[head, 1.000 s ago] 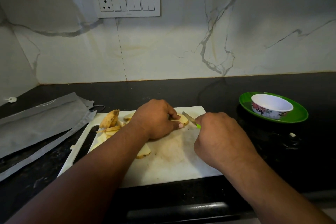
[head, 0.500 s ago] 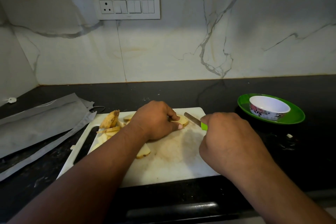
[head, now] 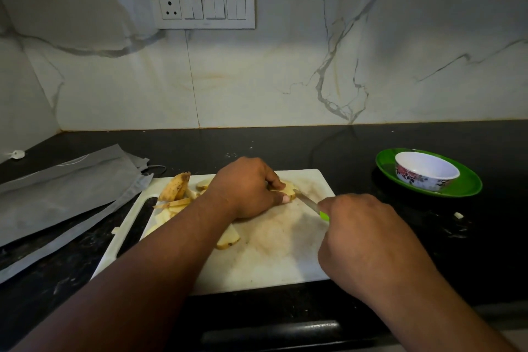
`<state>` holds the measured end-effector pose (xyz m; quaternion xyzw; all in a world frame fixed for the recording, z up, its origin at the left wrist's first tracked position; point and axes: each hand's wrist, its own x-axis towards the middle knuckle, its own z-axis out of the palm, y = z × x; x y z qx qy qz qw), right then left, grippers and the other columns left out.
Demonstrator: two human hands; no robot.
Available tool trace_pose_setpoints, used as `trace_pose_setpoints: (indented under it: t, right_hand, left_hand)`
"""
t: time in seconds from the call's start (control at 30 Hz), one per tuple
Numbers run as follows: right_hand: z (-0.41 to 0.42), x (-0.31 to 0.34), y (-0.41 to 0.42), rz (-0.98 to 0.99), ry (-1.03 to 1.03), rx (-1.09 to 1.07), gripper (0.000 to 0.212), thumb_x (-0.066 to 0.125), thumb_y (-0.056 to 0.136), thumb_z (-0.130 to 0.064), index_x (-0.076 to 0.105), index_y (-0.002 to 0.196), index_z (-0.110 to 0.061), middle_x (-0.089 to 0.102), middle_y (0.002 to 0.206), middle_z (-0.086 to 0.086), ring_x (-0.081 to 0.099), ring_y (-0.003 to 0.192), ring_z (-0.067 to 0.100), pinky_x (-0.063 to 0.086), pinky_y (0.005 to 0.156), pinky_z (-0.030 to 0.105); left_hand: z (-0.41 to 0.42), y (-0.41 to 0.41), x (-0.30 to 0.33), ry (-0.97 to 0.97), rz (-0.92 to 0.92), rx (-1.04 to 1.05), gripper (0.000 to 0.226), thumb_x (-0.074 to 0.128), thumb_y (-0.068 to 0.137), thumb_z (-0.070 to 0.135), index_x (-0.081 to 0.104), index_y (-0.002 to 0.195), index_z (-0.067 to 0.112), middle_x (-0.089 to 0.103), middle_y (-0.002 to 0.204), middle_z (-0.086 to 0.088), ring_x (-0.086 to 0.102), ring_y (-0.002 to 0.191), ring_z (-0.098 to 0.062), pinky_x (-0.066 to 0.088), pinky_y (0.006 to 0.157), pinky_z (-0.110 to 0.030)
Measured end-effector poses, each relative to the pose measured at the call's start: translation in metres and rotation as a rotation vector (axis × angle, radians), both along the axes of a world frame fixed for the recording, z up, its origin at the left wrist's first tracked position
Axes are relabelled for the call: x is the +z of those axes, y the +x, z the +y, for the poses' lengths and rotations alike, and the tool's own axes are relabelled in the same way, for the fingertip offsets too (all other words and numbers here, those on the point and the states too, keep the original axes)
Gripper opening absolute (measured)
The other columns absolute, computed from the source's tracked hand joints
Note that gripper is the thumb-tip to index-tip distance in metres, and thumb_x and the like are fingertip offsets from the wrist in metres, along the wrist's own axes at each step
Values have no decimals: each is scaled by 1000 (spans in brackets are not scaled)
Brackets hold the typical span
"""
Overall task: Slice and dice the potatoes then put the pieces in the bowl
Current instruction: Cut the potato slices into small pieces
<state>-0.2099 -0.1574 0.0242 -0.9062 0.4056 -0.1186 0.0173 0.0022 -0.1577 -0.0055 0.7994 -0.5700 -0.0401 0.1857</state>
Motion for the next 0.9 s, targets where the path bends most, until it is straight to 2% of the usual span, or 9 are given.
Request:
trace_pose_setpoints:
  t: [0.07, 0.17, 0.27, 0.4, 0.53, 0.7, 0.83, 0.9]
  right_hand:
    - [5, 5, -7, 17, 12, -2, 39, 62, 87, -23, 60, 126, -29, 60, 112, -5, 58, 86, 14, 51, 72, 21]
    - [9, 12, -13, 11, -5, 0, 36, 61, 87, -24, 62, 123, -29, 60, 106, -6, 54, 80, 13, 47, 66, 20]
    - [3, 15, -5, -35, -42, -22, 37, 57, 86, -21, 63, 122, -29, 61, 103, -6, 49, 74, 13, 41, 63, 19]
    - [-7, 11, 19, -60, -44, -3, 31, 58, 86, -21, 64, 116, -26, 59, 97, -5, 54, 74, 12, 46, 60, 20]
    - [-13, 2, 34, -78, -32, 25, 21, 59, 87, -21, 65, 107, -26, 57, 90, -6, 57, 74, 10, 55, 66, 24]
    - [-13, -7, 34, -84, -6, 45, 32, 58, 90, -22, 63, 121, -26, 61, 103, -5, 61, 85, 11, 56, 75, 24]
    - [-8, -9, 21, -66, 4, 38, 38, 55, 86, -17, 63, 122, -28, 59, 99, -7, 54, 77, 10, 50, 67, 19]
    - [-3, -8, 10, -50, -5, 34, 42, 52, 85, -17, 62, 123, -30, 59, 99, -8, 57, 80, 12, 48, 67, 19]
  left_hand:
    - [1, 1, 0, -5, 4, -6, 40, 77, 87, 55, 77, 121, 33, 70, 131, 15, 65, 110, -6, 56, 99, -36]
    - [2, 2, -1, -25, -12, -22, 39, 77, 87, 55, 77, 119, 33, 68, 134, 15, 62, 113, -6, 54, 101, -34]
    - [3, 0, 0, -36, -12, -16, 39, 79, 86, 54, 79, 117, 30, 71, 126, 13, 63, 107, -6, 55, 97, -31]
    - [5, 1, 0, -60, 47, 17, 33, 83, 84, 49, 82, 109, 29, 76, 114, 12, 66, 98, -5, 58, 94, -33]
    - [5, 5, -2, -80, 60, 12, 23, 81, 86, 48, 83, 103, 33, 76, 107, 17, 65, 93, -3, 59, 92, -34]
    - [2, 6, -3, -79, 74, 15, 20, 81, 86, 48, 83, 100, 33, 75, 106, 18, 65, 95, -4, 58, 93, -34]
    - [2, 7, -4, -78, 90, 21, 20, 81, 85, 49, 83, 98, 34, 76, 104, 19, 65, 94, -2, 59, 93, -35]
    - [2, 7, -4, -79, 95, 27, 20, 82, 84, 50, 83, 97, 34, 76, 104, 20, 65, 95, -1, 59, 93, -35]
